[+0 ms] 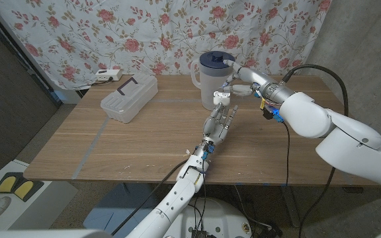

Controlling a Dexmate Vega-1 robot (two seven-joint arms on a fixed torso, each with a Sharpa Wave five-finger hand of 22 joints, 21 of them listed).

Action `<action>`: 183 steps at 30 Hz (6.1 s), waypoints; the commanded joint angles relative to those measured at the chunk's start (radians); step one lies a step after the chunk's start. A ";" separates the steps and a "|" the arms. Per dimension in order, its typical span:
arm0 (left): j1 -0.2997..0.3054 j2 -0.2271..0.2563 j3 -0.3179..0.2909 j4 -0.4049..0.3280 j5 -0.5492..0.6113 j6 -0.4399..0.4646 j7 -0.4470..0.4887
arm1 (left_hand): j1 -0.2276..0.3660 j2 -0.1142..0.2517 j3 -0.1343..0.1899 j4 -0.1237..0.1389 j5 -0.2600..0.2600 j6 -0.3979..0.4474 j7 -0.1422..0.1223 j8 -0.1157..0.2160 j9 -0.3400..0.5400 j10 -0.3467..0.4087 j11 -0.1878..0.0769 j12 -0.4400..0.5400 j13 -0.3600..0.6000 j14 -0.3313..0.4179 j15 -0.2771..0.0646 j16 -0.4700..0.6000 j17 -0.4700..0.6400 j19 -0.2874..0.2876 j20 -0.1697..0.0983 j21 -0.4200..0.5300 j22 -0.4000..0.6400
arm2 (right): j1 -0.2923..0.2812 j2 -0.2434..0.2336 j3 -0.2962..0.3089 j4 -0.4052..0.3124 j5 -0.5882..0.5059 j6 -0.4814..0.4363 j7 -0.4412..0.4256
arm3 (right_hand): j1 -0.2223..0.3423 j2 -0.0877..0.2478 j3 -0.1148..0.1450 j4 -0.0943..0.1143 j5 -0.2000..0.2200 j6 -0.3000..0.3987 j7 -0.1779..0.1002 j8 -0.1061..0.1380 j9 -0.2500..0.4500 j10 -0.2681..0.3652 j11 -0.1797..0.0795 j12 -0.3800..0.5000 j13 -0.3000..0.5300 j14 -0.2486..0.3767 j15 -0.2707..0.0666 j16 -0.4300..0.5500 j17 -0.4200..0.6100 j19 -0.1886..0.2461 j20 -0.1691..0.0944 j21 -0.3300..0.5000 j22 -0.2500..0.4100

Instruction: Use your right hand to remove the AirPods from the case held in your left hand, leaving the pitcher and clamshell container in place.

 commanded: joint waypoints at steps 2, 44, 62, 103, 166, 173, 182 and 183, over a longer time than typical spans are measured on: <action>0.008 0.005 0.004 -0.014 0.005 -0.008 0.001 | -0.011 0.021 0.002 0.006 0.007 0.032 0.024 0.061 0.027 0.027 -0.015 0.007 0.316 0.033 -0.026 -0.005 0.005 0.003 -0.003 0.003 0.005 | 0.006 -0.010 -0.005 0.000 0.005 0.001 0.016 | -0.013 0.002 -0.003 0.005 0.005 -0.003 -0.006 0.005 0.000 0.006 -0.005 0.000 -0.001 -0.002 -0.011 0.000 0.001 -0.004 -0.002 0.000 0.002; 0.030 0.020 0.015 -0.045 0.010 -0.024 0.000 | -0.007 0.021 -0.001 0.005 0.007 0.031 0.025 0.065 0.022 0.031 -0.014 -0.006 0.324 0.037 -0.027 -0.011 0.008 0.003 -0.004 0.003 0.005 | -0.028 -0.037 0.018 -0.031 0.015 -0.048 0.030 | -0.160 0.039 -0.027 0.082 0.005 0.053 0.010 0.016 -0.001 0.082 0.030 -0.016 -0.030 0.040 0.005 0.009 -0.015 0.020 0.008 0.007 0.002; 0.033 0.024 0.016 -0.042 0.016 -0.030 0.007 | -0.006 0.022 -0.003 0.005 0.007 0.031 0.026 0.067 0.021 0.033 -0.014 -0.011 0.326 0.038 -0.027 -0.014 0.010 0.002 -0.003 0.002 0.005 | -0.008 -0.058 -0.009 -0.035 -0.006 -0.069 0.045 | -0.192 0.043 -0.029 0.096 0.011 0.060 0.005 0.014 -0.002 0.079 0.037 -0.029 -0.038 0.038 0.014 0.003 -0.021 0.025 0.008 0.007 0.002; 0.004 0.064 0.013 -0.042 0.018 0.008 -0.031 | 0.000 0.020 -0.008 0.004 0.008 0.044 0.034 0.071 0.010 0.043 -0.013 -0.017 0.327 0.048 -0.028 -0.015 0.016 0.005 -0.001 0.004 0.005 | 0.064 -0.132 -0.030 -0.056 -0.045 -0.081 0.174 | 0.002 0.060 0.154 -0.039 0.258 0.064 -0.012 0.009 -0.002 0.079 0.008 -0.100 -0.083 0.023 -0.019 -0.046 -0.076 0.038 0.000 0.002 -0.001; -0.039 0.072 0.016 0.023 0.002 0.088 -0.136 | 0.009 0.022 -0.015 0.006 0.007 0.043 0.038 0.073 0.004 0.047 -0.010 -0.027 0.330 0.055 -0.028 -0.023 0.022 0.008 0.003 0.004 0.006 | -0.007 -0.152 0.060 -0.057 0.019 -0.048 0.131 | 0.143 0.020 0.118 -0.025 0.202 0.038 -0.060 0.007 0.002 0.061 -0.065 0.093 0.156 0.093 -0.086 -0.019 -0.011 0.118 -0.083 0.009 0.002; -0.038 0.071 0.016 0.021 0.000 0.094 -0.133 | 0.009 0.022 -0.015 0.006 0.007 0.046 0.037 0.074 0.005 0.047 -0.010 -0.027 0.332 0.055 -0.028 -0.024 0.022 0.008 0.002 0.004 0.006 | -0.021 -0.142 0.067 -0.060 0.018 -0.051 0.106 | 0.172 0.043 0.101 -0.024 0.155 0.067 -0.073 0.012 0.002 0.068 -0.077 0.158 0.222 0.111 -0.115 0.003 0.023 0.130 -0.106 0.011 0.003; -0.041 0.072 0.017 0.022 0.005 0.095 -0.133 | 0.009 0.022 -0.016 0.007 0.006 0.046 0.035 0.075 0.005 0.047 -0.010 -0.027 0.334 0.056 -0.028 -0.025 0.022 0.008 0.001 0.004 0.006 | -0.044 -0.136 0.074 -0.060 0.008 -0.045 0.071 | 0.217 0.072 0.093 -0.023 0.106 0.104 -0.099 0.016 0.002 0.083 -0.109 0.219 0.280 0.133 -0.154 0.032 0.062 0.136 -0.147 0.012 0.003; -0.040 0.070 0.017 0.023 0.002 0.096 -0.133 | 0.009 0.022 -0.016 0.006 0.007 0.047 0.035 0.075 0.005 0.047 -0.010 -0.028 0.333 0.056 -0.028 -0.025 0.023 0.008 0.002 0.004 0.006 | -0.050 -0.135 0.079 -0.060 0.008 -0.042 0.066 | 0.221 0.072 0.092 -0.024 0.101 0.108 -0.098 0.016 0.002 0.086 -0.110 0.225 0.285 0.137 -0.159 0.035 0.066 0.136 -0.148 0.012 0.004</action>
